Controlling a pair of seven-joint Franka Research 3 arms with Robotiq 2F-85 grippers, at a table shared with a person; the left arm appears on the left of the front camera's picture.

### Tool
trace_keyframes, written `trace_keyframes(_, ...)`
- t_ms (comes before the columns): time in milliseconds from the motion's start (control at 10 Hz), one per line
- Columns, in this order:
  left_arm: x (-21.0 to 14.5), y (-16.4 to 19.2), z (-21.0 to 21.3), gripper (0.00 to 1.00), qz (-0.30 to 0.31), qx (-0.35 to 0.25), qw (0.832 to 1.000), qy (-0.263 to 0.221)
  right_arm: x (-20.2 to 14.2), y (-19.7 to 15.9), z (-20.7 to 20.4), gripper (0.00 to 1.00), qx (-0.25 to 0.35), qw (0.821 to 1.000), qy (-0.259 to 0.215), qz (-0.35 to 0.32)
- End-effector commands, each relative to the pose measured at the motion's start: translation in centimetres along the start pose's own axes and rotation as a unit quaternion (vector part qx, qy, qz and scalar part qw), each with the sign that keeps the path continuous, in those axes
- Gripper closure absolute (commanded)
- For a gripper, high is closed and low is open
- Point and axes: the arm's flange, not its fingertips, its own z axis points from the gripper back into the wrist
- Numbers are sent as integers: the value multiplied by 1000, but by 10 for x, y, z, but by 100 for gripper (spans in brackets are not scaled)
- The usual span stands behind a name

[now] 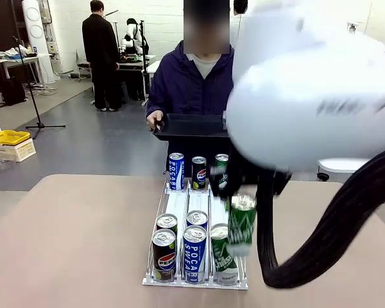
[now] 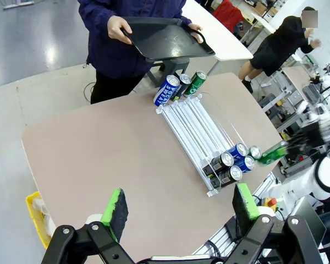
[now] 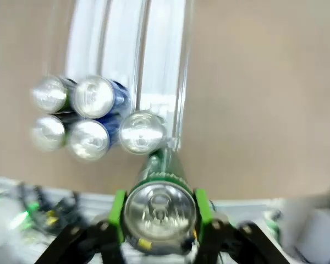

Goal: Retrieve and hand over the desired beverage to the person.
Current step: Pick up a can of the same type that the person held from the Automatic Can Dispenser, then place the picked can on the Handle tray extended by the person.

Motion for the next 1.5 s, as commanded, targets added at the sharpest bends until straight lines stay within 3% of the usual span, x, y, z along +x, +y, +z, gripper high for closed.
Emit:
trace_keyframes(0,1,0,1,0,-12,-8,1000,-6,20,18,85,100,-26,997,-58,-39)
trace_keyframes(300,1,0,1,0,-12,-8,1000,-6,65,27,158,100,-9,992,-86,-94)
trace_keyframes(800,1,0,1,0,-12,-8,1000,-6,125,4,147,100,20,996,-41,-80)
trace_keyframes(1400,1,0,1,0,-12,-8,1000,-6,119,6,141,100,16,994,-55,-92)
